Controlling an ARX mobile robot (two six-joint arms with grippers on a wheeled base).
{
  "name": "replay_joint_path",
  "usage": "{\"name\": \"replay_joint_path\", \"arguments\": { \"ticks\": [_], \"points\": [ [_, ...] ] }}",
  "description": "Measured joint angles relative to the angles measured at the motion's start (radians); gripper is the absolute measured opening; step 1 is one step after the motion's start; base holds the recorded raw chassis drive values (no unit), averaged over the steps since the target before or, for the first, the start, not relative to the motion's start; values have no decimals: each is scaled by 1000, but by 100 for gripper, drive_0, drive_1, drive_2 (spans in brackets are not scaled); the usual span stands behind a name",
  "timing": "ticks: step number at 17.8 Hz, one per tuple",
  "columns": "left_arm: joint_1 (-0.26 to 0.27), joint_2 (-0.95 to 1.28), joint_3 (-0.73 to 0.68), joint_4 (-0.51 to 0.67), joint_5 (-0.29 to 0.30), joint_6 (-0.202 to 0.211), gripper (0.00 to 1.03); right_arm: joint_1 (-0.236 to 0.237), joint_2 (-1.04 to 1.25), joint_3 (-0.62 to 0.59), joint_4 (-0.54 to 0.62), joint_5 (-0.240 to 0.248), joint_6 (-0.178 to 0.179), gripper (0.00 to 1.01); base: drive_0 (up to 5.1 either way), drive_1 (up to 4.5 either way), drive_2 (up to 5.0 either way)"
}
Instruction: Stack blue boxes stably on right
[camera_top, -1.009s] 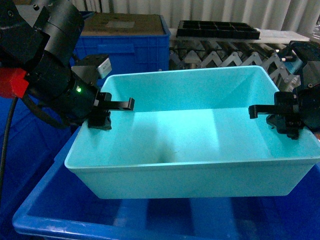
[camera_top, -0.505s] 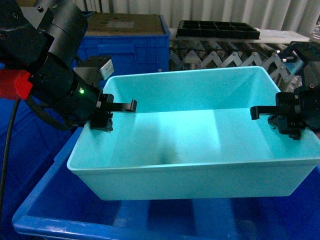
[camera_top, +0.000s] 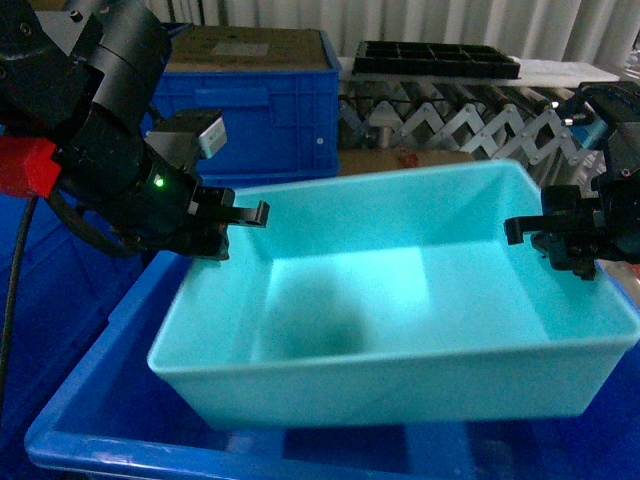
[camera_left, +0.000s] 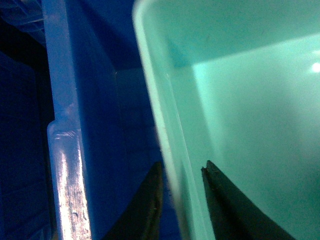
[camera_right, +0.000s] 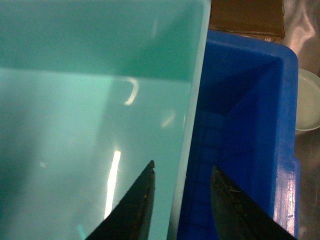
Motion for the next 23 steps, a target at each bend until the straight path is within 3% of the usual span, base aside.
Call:
{"name": "replay_joint_path", "arguments": {
  "ticks": [4,7,8,15,16,17,18,19,21,22,23],
  "points": [
    [1,0,0,0,0,16,61,0,0,3,0,1,-8,68,0,0,0],
    [0,0,0,0,0,19,93,0,0,3,0,1,-11,99,0,0,0],
    [0,0,0,0,0,19,100,0,0,3,0,1,-11,99,0,0,0],
    [0,0,0,0,0,19,98,0,0,4,0,1,-15,98,0,0,0],
    [0,0,0,0,0,19,98,0,14,-25,138,25,-19,96,0,0,0],
    [-7,5,-102,361,-97,18,91,-2,32,-121,464,97,-26,85,0,0,0],
    [-2,-22,-251,651,-194,18,80,-8,17,-256,690,110,-26,74,0,0,0],
    [21,-71,-443,919,-222,18,67,-29,-20,-395,880,109,-26,61,0,0,0],
    [73,-220,-646,1271,-213,16,44,-62,-166,-509,1069,100,-26,37,0,0,0],
    [85,-301,-705,1348,-200,15,33,-61,-229,-552,1075,81,-26,26,0,0,0],
    [86,-325,-726,1360,-193,15,29,-61,-243,-570,1074,75,-26,22,0,0,0]
  ]
}}
